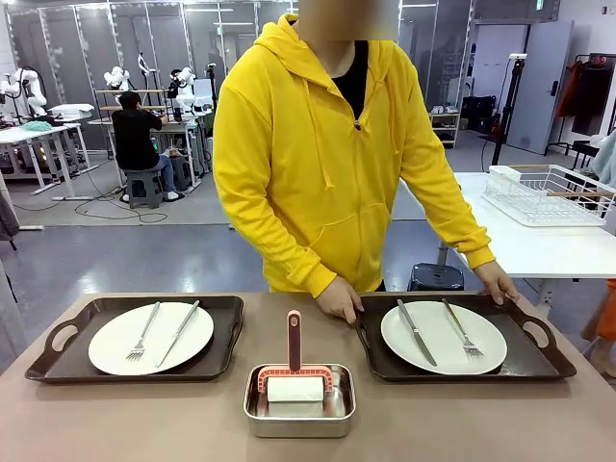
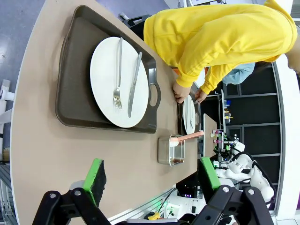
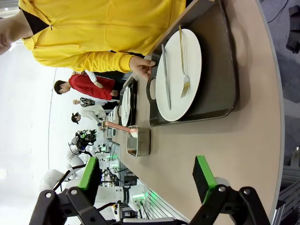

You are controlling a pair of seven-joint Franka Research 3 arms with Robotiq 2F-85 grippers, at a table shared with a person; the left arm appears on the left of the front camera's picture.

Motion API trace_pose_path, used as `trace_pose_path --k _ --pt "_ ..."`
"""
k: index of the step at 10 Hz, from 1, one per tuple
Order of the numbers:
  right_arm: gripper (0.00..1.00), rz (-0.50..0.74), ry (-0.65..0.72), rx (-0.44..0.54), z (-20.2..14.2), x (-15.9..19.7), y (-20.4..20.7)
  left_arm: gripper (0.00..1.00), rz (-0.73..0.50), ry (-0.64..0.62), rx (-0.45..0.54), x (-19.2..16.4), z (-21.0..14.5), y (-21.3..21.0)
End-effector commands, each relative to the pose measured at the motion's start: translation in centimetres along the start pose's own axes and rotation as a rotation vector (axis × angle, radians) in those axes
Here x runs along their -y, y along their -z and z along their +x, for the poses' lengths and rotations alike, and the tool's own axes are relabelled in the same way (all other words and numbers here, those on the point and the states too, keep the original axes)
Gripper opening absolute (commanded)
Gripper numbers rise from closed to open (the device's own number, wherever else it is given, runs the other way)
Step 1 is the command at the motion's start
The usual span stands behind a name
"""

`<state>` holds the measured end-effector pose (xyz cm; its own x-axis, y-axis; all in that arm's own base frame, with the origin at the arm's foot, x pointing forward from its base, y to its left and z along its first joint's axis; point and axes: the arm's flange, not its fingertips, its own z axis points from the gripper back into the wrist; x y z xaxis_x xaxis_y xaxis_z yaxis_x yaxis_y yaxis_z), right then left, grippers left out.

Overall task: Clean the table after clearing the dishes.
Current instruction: When the left (or right) Handle tray is removed, use the left hand (or right hand) to clean the left (or right) side of the table with the Lint Roller.

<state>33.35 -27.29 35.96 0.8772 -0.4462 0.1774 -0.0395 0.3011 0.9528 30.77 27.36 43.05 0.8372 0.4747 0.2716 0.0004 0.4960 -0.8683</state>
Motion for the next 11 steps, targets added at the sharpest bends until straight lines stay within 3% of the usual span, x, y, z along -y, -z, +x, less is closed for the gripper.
trace_pose_path --k 1,11 --pt "1.0 0.012 -0.008 -0.001 -0.09 -0.16 -0.11 1.0 -0.016 0.004 -0.001 0.16 -0.15 -0.28" --pt "1.0 0.012 -0.008 -0.001 -0.09 -0.16 -0.11 1.0 -0.016 0.004 -0.001 0.16 -0.15 -0.28"
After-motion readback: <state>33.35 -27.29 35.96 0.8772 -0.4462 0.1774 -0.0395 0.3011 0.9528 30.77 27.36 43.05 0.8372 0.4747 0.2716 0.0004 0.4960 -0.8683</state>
